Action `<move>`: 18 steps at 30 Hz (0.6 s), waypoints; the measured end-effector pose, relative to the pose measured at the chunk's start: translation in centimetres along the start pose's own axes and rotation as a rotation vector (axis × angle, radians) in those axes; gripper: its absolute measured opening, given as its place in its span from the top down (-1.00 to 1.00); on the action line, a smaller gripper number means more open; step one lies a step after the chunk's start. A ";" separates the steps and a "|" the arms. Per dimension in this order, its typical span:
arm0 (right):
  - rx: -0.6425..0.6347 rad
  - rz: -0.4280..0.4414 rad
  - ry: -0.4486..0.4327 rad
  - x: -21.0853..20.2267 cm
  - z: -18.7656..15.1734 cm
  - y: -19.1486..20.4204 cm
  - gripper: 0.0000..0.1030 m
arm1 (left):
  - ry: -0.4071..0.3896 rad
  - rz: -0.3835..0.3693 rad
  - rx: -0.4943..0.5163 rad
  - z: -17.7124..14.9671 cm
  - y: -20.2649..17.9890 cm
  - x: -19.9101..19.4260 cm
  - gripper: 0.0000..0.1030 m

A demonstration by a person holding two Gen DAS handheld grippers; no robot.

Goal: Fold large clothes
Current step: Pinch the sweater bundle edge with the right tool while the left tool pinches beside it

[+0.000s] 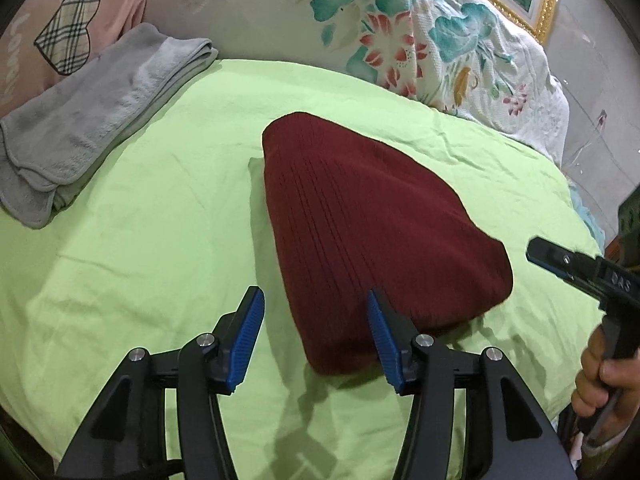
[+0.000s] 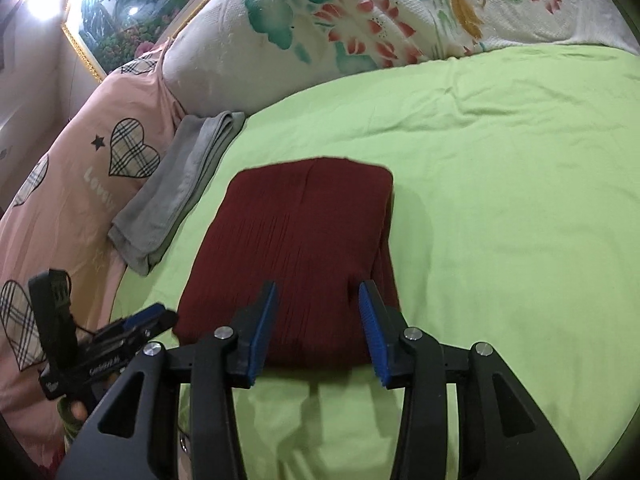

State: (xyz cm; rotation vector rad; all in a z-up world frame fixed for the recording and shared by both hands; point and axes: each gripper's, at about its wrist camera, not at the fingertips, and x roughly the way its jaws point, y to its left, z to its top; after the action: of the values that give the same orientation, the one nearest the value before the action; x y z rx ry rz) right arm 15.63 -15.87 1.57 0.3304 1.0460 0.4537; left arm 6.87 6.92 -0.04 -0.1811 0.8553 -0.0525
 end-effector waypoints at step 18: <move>0.005 -0.004 0.060 0.1 -3.6 -0.4 0.00 | 0.038 0.021 0.016 -3.2 1.2 -1.0 -0.29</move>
State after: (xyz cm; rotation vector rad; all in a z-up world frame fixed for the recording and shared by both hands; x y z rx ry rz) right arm 12.63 -16.00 -0.39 0.3202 1.1056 0.4596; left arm 3.73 7.82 -1.57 -0.1564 0.8941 -0.0430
